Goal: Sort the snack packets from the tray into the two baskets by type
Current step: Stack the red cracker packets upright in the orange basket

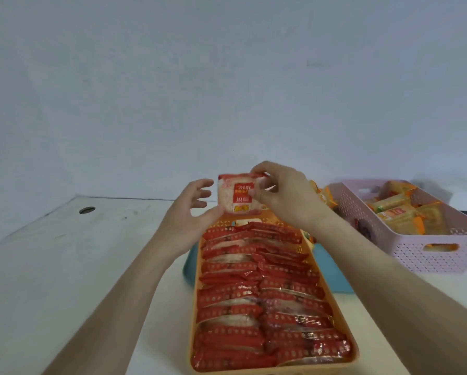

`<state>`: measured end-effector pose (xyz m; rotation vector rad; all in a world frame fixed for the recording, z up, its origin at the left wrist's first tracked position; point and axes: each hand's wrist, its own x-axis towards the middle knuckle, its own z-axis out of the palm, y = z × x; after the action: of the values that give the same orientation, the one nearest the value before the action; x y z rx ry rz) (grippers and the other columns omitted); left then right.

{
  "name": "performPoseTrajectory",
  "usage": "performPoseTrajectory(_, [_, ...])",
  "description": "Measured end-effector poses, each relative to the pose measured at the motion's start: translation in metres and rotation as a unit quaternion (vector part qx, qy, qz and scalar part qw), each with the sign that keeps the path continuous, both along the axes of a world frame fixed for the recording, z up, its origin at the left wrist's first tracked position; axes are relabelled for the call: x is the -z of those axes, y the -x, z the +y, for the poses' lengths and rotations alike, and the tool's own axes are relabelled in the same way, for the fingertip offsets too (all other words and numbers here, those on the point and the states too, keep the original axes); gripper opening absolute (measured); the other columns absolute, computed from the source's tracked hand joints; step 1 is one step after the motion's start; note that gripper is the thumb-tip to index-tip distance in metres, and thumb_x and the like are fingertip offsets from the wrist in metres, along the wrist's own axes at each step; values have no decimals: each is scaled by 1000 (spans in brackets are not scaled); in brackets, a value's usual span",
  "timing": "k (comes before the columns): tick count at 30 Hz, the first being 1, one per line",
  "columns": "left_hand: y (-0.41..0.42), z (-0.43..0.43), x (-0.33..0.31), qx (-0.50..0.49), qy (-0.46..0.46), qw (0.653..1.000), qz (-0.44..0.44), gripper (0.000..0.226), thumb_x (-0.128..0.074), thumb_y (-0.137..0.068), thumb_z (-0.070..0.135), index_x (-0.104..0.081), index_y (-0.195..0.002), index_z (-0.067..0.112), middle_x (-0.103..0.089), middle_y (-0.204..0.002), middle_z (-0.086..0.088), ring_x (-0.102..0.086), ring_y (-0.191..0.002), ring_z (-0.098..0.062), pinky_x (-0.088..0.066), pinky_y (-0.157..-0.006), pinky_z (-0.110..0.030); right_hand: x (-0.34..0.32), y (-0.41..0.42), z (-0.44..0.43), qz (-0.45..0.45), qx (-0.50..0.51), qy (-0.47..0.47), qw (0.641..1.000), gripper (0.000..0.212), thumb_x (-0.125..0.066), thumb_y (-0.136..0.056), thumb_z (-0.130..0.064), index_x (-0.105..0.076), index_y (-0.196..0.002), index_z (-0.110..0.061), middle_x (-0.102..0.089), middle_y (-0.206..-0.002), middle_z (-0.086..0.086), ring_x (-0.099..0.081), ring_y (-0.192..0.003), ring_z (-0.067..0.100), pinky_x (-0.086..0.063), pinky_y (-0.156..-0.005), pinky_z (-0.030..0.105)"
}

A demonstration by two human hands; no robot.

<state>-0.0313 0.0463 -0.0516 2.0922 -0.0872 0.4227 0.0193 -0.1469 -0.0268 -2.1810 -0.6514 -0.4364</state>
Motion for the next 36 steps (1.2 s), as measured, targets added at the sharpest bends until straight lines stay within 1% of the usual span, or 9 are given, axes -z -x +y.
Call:
performPoseTrajectory(4, [-7, 1, 3, 7, 19, 999, -34, 26, -66, -89, 32, -60, -114, 37, -64, -100, 14, -60, -95, -2, -45, -77, -18, 7, -3, 15, 6, -4, 74, 997, 17, -65, -88, -28, -68, -105, -24, -66, -90, -11, -64, -85, 10, -50, -83, 32])
performPoseTrajectory(7, [-11, 5, 5, -2, -72, 997, -38, 18, -67, -88, 22, -66, -93, 39, -68, -92, 18, -61, -90, 2, -43, -76, -18, 11, -1, 16, 12, -4, 145, 989, 23, -60, -92, -35, -73, -106, -23, -72, -107, -7, -62, -104, 12, -43, -88, 25])
performPoseTrajectory(13, [-15, 4, 12, -46, -280, 959, -21, 22, -58, -89, 42, -74, -99, 30, -55, -118, 13, -37, -120, -9, -37, -102, -36, 22, -5, 3, 46, -28, 152, 987, 26, -56, -89, -41, -74, -104, -31, -69, -114, -11, -56, -115, 15, -40, -103, 45])
performPoseTrajectory(19, [-17, 3, 11, -34, -302, 953, 0, 24, -52, -91, 44, -74, -98, 34, -57, -120, 11, -38, -119, -11, -38, -97, -34, 19, 8, 9, 104, -24, 293, 950, 36, -40, -97, -52, -62, -124, -43, -35, -152, -8, -12, -144, 20, -17, -107, 60])
performPoseTrajectory(23, [-14, -4, -1, -50, -443, 895, -22, 37, -41, -96, 45, -72, -107, 29, -58, -124, 8, -41, -120, -15, -42, -95, -39, 22, 12, -3, 35, 13, 167, 985, 33, -44, -98, -39, -65, -122, -32, -55, -137, -5, -37, -134, 19, -31, -102, 42])
performPoseTrajectory(26, [-7, -22, -14, -42, -419, 902, -91, 26, -47, -94, 32, -69, -107, 27, -61, -119, 8, -46, -116, -14, -43, -90, -34, 22, 8, -40, -10, 128, 66, 990, 32, -48, -92, -19, -65, -119, -22, -66, -119, 5, -57, -114, 23, -46, -93, 38])
performPoseTrajectory(29, [-6, -58, -31, 25, -386, 915, -114, 23, -50, -91, 25, -70, -103, 29, -66, -110, 8, -53, -108, -13, -46, -88, -35, 38, 4, -84, 45, 206, 187, 959, 48, -50, -86, -10, -51, -133, -19, -60, -123, 15, -53, -114, 34, -42, -86, 36])
performPoseTrajectory(31, [-10, -89, -40, 89, -392, 910, -99, 24, -52, -88, 25, -71, -100, 31, -68, -106, 8, -58, -102, -14, -48, -88, -36, 53, 2, -101, 84, 224, 276, 931, 55, -52, -87, -16, -39, -141, -15, -51, -131, 19, -46, -120, 38, -39, -96, 40])
performPoseTrajectory(36, [-38, -153, -29, 205, -535, 819, -11, 28, -51, -83, 24, -71, -103, 28, -70, -102, 1, -62, -96, -22, -52, -85, -38, 103, -35, -116, 109, 206, 402, 886, 64, -49, -82, -14, -26, -141, -9, -32, -146, 25, -20, -139, 46, -16, -116, 53])
